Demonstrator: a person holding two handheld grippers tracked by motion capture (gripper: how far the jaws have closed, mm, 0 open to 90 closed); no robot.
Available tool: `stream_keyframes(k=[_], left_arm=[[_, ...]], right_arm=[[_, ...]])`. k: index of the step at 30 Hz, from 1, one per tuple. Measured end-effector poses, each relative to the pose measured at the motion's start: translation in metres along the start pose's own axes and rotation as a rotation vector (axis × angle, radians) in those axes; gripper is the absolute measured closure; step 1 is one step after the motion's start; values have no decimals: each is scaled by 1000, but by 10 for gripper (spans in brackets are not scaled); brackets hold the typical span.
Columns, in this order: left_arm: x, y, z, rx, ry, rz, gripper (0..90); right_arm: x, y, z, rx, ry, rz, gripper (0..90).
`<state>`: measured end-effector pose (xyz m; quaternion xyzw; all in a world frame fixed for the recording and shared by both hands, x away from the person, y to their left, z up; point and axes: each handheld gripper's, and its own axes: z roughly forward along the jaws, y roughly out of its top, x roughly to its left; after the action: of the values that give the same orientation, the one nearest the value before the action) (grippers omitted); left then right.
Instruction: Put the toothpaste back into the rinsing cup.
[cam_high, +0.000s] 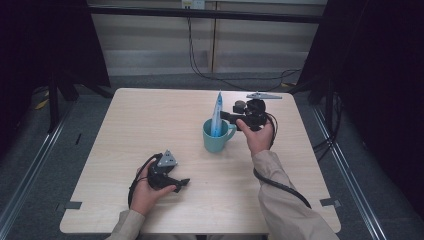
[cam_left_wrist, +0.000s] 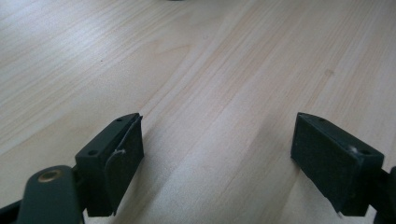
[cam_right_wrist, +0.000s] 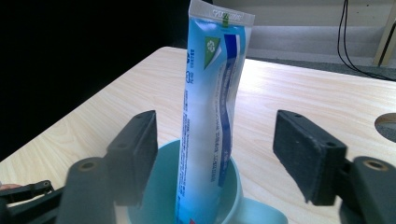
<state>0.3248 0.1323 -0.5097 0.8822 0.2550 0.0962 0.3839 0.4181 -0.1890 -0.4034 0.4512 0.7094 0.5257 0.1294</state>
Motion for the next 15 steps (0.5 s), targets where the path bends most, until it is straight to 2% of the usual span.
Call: stream_keyframes(k=[11, 15], left_arm=[[0, 0, 0, -1, 2, 0, 167], [0, 0, 0, 0, 2, -1, 167]], right_arm=[[3, -7, -10, 56, 20, -46, 243], [2, -8, -13, 60, 29, -61, 237]])
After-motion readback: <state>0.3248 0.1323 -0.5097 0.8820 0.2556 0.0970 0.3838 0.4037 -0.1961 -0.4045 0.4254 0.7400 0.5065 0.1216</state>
